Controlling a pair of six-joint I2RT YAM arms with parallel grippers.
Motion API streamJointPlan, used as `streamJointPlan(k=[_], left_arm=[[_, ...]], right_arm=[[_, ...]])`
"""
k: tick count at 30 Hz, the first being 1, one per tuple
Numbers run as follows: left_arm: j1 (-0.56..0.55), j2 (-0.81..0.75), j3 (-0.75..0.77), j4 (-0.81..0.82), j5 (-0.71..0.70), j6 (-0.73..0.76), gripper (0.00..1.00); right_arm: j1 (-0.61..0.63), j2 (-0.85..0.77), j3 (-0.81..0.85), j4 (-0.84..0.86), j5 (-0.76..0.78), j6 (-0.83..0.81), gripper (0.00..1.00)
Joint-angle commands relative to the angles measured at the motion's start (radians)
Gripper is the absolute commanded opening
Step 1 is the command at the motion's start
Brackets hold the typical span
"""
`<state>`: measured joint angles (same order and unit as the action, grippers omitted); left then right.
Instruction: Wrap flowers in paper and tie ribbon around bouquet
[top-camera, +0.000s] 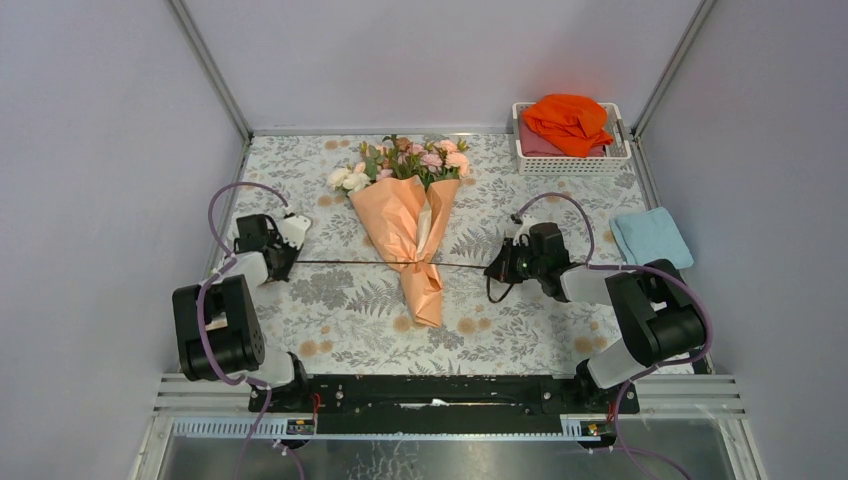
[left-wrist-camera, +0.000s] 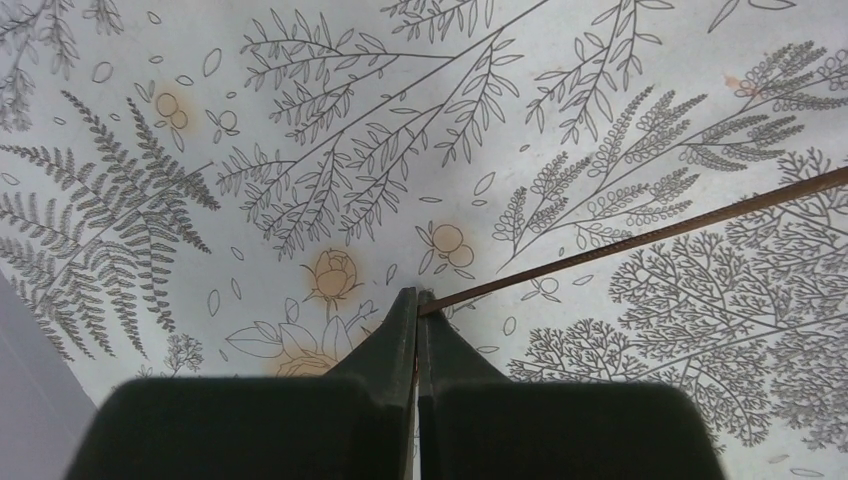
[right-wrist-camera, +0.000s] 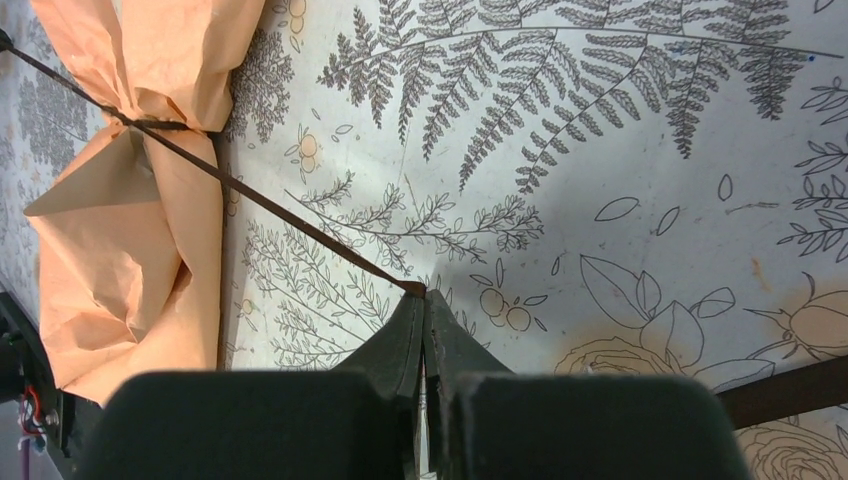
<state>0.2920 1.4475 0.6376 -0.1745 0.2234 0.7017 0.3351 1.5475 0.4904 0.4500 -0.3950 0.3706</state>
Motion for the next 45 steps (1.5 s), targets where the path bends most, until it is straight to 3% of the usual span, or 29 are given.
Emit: streamJointPlan(k=[1, 5, 10, 13, 19, 23, 26, 27, 32, 35, 37, 40, 45], left_arm=[[0.046, 0.015, 0.053, -0.076, -0.098, -0.005, 0.00], [-0.020, -0.077, 0.201, -0.299, 0.134, -0.071, 0.00], [-0.254, -0.163, 0.390, -0.511, 0.284, -0.172, 0.00], [-0.375, -0.200, 0.466, -0.574, 0.321, -0.213, 0.00], [-0.460, -0.250, 0.609, -0.676, 0.442, -0.290, 0.00], [-0.464, -0.285, 0.682, -0.733, 0.473, -0.320, 0.00], [-0.465, -0.299, 0.728, -0.776, 0.458, -0.349, 0.00], [-0.466, -0.302, 0.744, -0.791, 0.452, -0.361, 0.00], [-0.464, -0.314, 0.802, -0.852, 0.408, -0.398, 0.00], [-0.464, -0.331, 0.782, -0.863, 0.405, -0.404, 0.00], [-0.464, -0.343, 0.766, -0.866, 0.392, -0.406, 0.00], [-0.464, -0.351, 0.755, -0.871, 0.375, -0.403, 0.00], [-0.462, -0.359, 0.723, -0.870, 0.316, -0.385, 0.00]], right_arm=[[-0.042, -0.035, 0.022, -0.102, 0.063, -0.084, 0.00], [0.053, -0.057, 0.100, -0.230, -0.017, -0.198, 0.04], [0.076, -0.088, 0.156, -0.311, -0.113, -0.229, 0.38], [0.077, -0.155, 0.202, -0.363, -0.123, -0.276, 0.51], [0.195, -0.280, 0.290, -0.225, -0.234, -0.567, 0.62], [0.283, -0.120, 0.428, -0.032, -0.360, -0.579, 0.71], [0.331, 0.049, 0.572, -0.019, -0.398, -0.594, 0.87], [0.347, 0.098, 0.599, -0.013, -0.412, -0.613, 0.87], [0.391, 0.279, 0.717, 0.002, -0.496, -0.664, 0.86], [0.392, 0.336, 0.745, 0.008, -0.500, -0.653, 0.78], [0.390, 0.351, 0.737, 0.031, -0.491, -0.636, 0.64], [0.391, 0.364, 0.715, 0.074, -0.434, -0.589, 0.30], [0.391, 0.356, 0.658, 0.153, -0.395, -0.524, 0.07]])
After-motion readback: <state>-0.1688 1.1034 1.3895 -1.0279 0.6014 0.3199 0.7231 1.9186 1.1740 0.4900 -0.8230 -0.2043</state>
